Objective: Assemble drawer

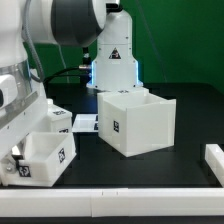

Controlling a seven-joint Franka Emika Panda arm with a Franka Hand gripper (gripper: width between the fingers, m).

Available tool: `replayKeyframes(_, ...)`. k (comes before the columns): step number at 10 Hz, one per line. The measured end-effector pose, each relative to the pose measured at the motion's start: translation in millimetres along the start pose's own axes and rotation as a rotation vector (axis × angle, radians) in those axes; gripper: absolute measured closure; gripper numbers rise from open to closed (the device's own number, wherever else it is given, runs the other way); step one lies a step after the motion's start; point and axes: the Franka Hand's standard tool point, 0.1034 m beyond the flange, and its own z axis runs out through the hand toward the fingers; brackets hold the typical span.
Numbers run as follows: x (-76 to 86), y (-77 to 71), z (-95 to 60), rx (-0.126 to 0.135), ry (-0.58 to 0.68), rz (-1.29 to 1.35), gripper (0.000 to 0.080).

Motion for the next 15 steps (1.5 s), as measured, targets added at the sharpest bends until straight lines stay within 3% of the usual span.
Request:
replayKeyframes(4, 2.2, 0.3, -0.1, -0.001, 0.006, -0.005, 0.0761)
replayKeyframes(5, 2.2, 0.2, 0.0, -0.001, 0.006, -0.005, 0.0551)
replayKeyframes(6, 2.4, 0.8, -1.3, -0.003, 0.004, -0.005, 0.0551)
replayKeyframes(8, 9.9, 8.0, -25.2, -0.037, -0.004, 0.034, 0.0221)
replayKeyframes(9, 14.6, 7.9, -37.1, -0.049, -0.005, 0.054, 0.0221)
replayKeyframes(10, 24.0, 6.5, -53.2, -0.058, -0.009, 0.116, 0.0165)
replayKeyframes(11, 41.8, 7.4, -74.3, -0.088, -0.010, 0.198, 0.0153)
replayKeyframes(12, 62.0, -2.2, -82.1, -0.101, -0.017, 0.239, 0.0153)
replayKeyframes(14, 87.0, -16.2, -76.5, -0.094, -0.017, 0.286, 0.0151)
replayKeyframes(15, 86.7, -16.6, -75.4, -0.092, -0.016, 0.277, 0.0151)
